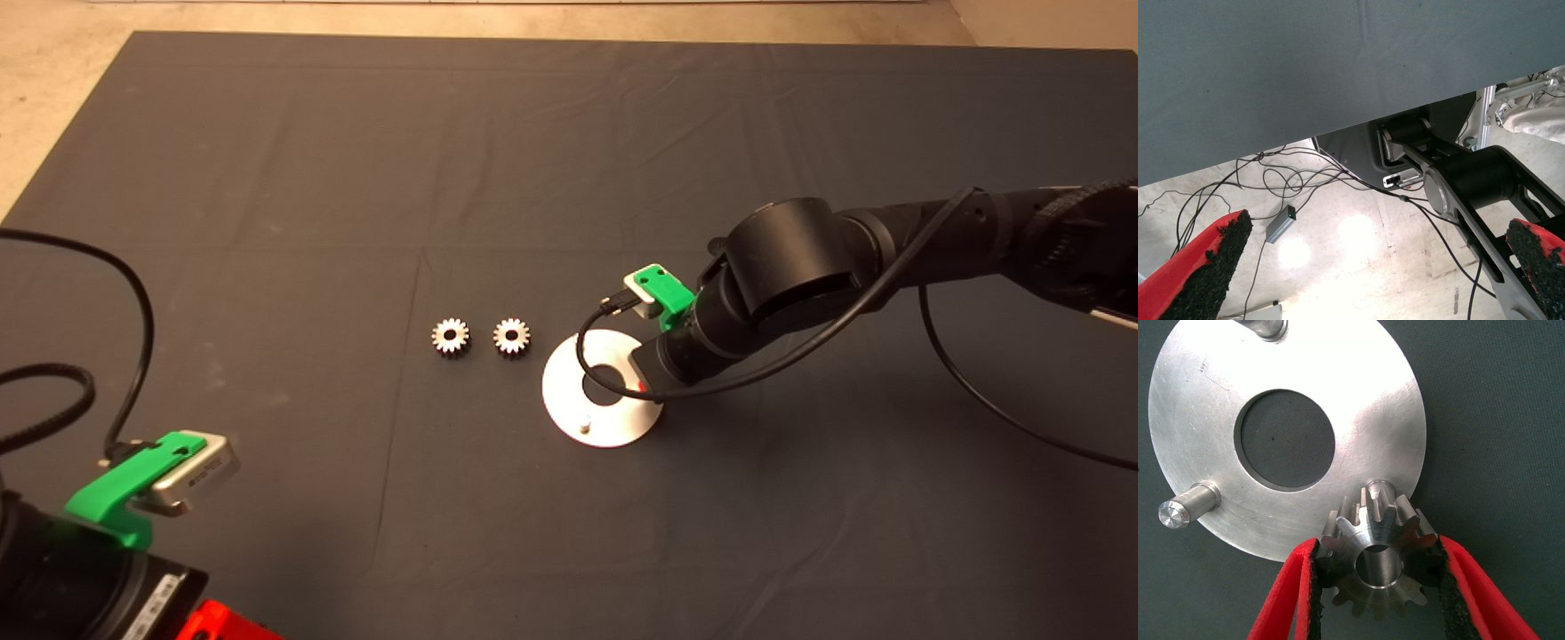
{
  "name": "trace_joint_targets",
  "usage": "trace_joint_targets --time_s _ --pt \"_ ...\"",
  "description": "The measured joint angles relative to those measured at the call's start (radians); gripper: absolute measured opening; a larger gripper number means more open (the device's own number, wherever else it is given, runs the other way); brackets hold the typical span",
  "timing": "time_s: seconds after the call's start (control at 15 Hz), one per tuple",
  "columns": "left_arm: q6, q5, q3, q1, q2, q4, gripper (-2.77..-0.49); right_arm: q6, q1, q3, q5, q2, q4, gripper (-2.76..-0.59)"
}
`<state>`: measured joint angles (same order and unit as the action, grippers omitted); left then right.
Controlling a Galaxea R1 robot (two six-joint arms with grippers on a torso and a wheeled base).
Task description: Install three planetary gears onto the carrier pins
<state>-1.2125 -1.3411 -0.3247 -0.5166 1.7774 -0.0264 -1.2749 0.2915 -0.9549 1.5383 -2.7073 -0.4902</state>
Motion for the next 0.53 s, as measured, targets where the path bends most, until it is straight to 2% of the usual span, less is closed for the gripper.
trace_joint_targets --time_s 0.53 --pt "0.000 0.000 0.000 0.000 0.000 0.000 -0.49 0.013 -0.001 0.000 -0.002 0.000 -0.039 -2.41"
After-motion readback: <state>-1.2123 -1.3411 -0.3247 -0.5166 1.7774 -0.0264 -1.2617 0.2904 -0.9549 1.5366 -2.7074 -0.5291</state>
